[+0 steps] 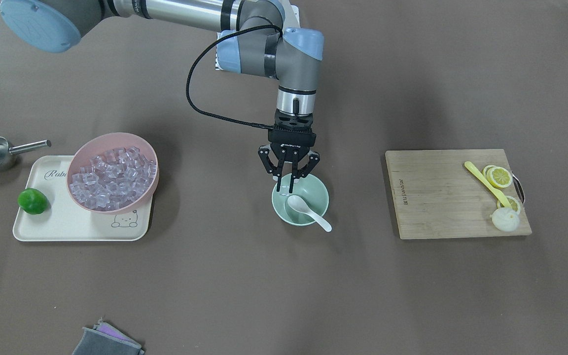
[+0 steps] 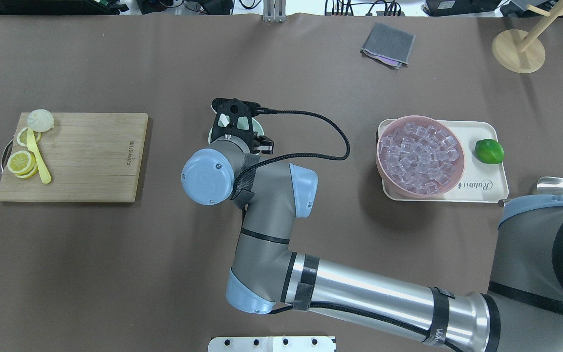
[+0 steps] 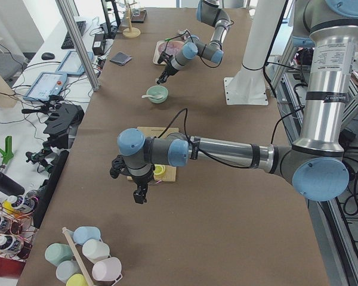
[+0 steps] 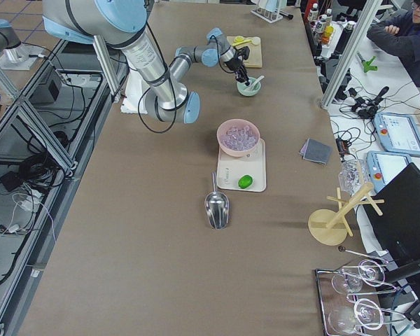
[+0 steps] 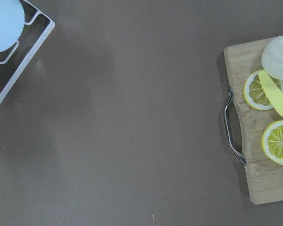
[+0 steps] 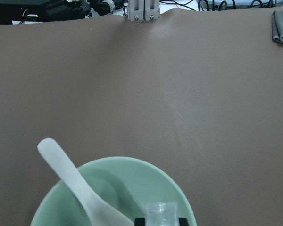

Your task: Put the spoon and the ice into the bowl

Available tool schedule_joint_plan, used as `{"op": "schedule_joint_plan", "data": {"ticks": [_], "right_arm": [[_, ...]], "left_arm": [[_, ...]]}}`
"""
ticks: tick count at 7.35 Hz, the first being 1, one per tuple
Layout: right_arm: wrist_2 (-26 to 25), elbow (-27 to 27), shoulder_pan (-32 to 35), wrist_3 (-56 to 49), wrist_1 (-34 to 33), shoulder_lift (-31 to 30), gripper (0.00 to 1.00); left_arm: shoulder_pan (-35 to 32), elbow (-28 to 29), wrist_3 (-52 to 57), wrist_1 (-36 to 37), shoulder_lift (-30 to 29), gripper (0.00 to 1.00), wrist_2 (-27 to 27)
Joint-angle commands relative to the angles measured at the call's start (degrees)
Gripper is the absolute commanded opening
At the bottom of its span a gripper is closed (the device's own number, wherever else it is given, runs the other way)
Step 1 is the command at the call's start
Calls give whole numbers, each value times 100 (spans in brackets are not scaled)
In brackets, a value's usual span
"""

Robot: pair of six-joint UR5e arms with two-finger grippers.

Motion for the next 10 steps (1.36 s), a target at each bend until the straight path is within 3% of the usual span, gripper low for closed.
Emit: {"op": "schedule_joint_plan", "data": {"ticks": [1, 2, 3, 5, 6, 8, 10], "right_arm": [[-61, -215, -165, -24, 82, 22, 0], [-52, -215, -174, -50, 82, 13, 0], [-34, -215, -174, -50, 82, 22, 22], [71, -145, -156, -15, 90, 48, 84], [132, -22, -121, -50, 82, 48, 98], [997, 451, 324, -103, -15, -30, 99], [2340, 1397, 992, -103, -191, -598, 99]], "left_arm": [[0, 9, 4, -2, 22, 100, 0], [9, 0, 4, -11, 57, 100, 0], [9, 9, 4, -19, 66, 100, 0], [9, 0, 21, -11, 66, 100, 9], [9, 0, 30, -11, 75, 100, 9], [0, -9, 21, -2, 206, 100, 0], [-9, -9, 4, 86, 242, 100, 0]]}}
